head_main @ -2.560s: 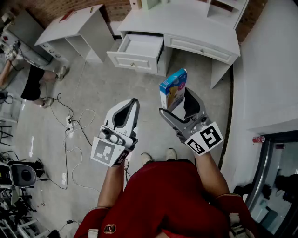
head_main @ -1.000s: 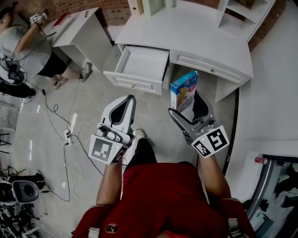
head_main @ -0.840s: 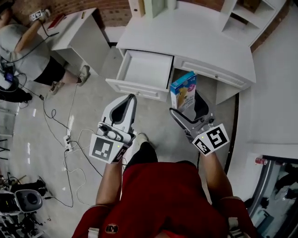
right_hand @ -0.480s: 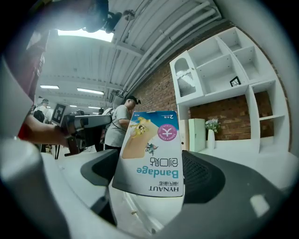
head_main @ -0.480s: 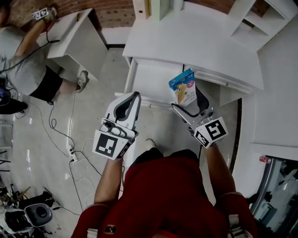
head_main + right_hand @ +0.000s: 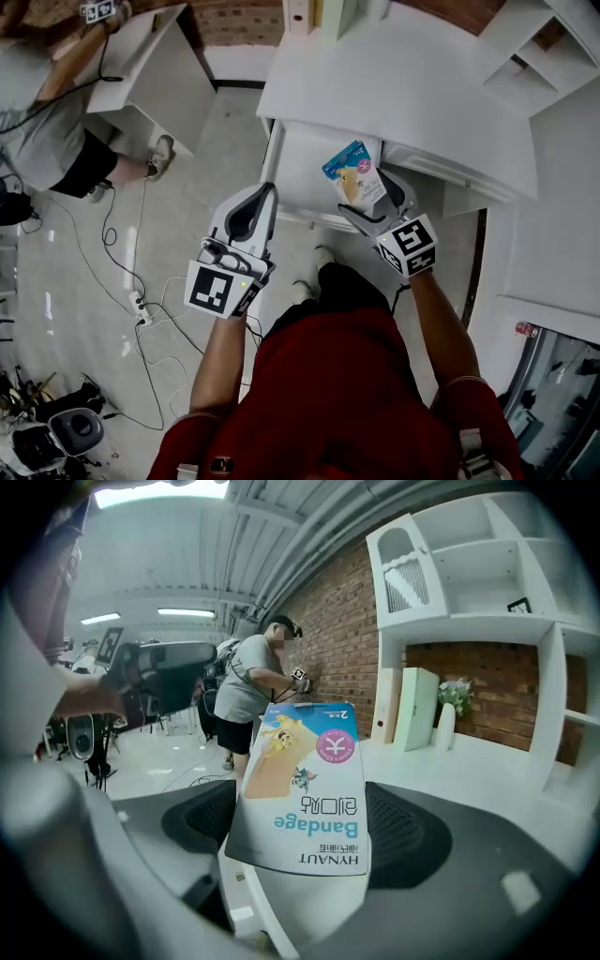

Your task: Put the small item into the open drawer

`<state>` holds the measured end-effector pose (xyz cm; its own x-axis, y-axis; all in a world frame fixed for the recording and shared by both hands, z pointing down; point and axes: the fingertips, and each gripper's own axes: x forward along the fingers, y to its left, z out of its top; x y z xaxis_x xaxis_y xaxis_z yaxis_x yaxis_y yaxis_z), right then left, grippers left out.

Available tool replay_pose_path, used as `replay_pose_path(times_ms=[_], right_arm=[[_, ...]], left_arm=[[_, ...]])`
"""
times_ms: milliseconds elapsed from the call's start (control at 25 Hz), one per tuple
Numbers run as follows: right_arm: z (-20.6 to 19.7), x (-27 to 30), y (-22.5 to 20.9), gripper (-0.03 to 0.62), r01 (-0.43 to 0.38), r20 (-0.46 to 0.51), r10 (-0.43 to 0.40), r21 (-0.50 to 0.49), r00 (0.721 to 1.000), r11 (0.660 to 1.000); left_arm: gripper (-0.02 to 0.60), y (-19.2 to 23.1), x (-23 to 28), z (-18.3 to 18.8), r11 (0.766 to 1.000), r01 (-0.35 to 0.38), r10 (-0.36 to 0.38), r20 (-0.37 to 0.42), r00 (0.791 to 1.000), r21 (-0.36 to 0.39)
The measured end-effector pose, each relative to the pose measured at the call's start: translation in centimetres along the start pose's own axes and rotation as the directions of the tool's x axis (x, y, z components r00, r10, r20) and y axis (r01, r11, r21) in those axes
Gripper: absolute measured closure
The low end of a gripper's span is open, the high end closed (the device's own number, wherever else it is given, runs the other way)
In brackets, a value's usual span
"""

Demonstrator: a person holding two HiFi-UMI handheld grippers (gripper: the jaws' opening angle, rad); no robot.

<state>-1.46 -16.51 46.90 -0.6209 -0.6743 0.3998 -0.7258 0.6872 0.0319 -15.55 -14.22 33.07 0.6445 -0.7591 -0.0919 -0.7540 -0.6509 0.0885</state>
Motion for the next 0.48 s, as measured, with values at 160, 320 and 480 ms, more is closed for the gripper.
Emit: replay_pose_path(times_ms=[160,320,480], right_arm=[[-2.7,3.2,-1.4,0.155,-0.043,-0.098,0.040,-0.024,0.994,0.999],[-5.7,5.8,-2.6,0.155,-0.083,-0.196,0.076,-0.025,0.978,0.996],[-8.4,8.3,-3.7,0.155,-0.095,-0.289,0.091,0.000,0.953,0.995]], left_arm=[[0.574,2.2,1.1,-0.7,0.999,-0.048,0.048,-0.018,0.999,0.000],[0.574,3.7,2.2,-1.0,0.996,-0.089,0.089,-0.037,0.995,0.005],[0.574,4.9,3.2,-1.3,0.993,-0.122,0.122,-0.057,0.991,-0.001]])
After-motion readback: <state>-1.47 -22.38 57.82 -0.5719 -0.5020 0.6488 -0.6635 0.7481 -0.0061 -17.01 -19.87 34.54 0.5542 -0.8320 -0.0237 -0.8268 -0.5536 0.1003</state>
